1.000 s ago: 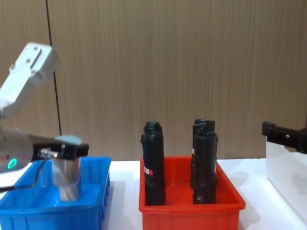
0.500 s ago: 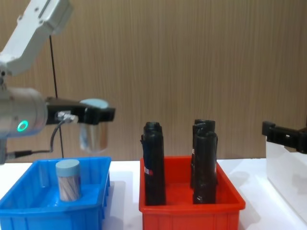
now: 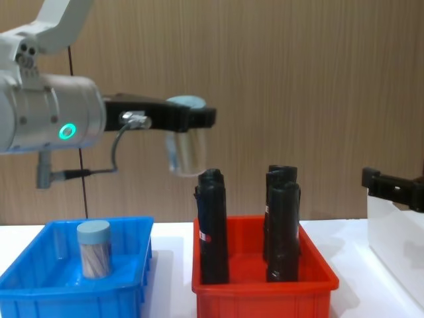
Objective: Pick the cotton swabs from the blue box and place them into the white box.
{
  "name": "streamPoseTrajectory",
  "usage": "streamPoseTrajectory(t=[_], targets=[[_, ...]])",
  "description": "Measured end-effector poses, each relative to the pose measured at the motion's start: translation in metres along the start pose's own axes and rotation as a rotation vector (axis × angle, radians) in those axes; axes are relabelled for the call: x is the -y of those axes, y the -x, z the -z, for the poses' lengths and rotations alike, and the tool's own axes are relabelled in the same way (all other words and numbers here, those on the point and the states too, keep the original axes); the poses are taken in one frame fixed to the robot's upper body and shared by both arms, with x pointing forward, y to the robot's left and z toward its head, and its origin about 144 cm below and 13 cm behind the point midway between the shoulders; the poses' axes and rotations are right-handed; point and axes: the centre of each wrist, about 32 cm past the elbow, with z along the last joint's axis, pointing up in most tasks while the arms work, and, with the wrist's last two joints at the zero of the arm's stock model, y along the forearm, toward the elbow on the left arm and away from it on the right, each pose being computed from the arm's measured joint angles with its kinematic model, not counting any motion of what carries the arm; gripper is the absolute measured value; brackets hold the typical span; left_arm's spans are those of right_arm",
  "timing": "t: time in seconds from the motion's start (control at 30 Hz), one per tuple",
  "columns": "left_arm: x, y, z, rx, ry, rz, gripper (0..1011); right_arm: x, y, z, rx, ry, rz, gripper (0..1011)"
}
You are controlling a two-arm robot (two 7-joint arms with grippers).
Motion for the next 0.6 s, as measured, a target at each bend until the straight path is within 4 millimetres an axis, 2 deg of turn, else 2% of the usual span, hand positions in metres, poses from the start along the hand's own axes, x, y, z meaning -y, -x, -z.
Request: streamPoseTrajectory(t=[0.23,0.6], targets=[[0.006,0.003,-0.006,-0.015,0.041,0.062,670,0.0,0.0,0.0,0.0,0.0,0.0,1002],[0.022,0.0,-0.002,-0.068,0.081,0.152,670,0.0,0.0,0.0,0.0,0.0,0.0,1002]])
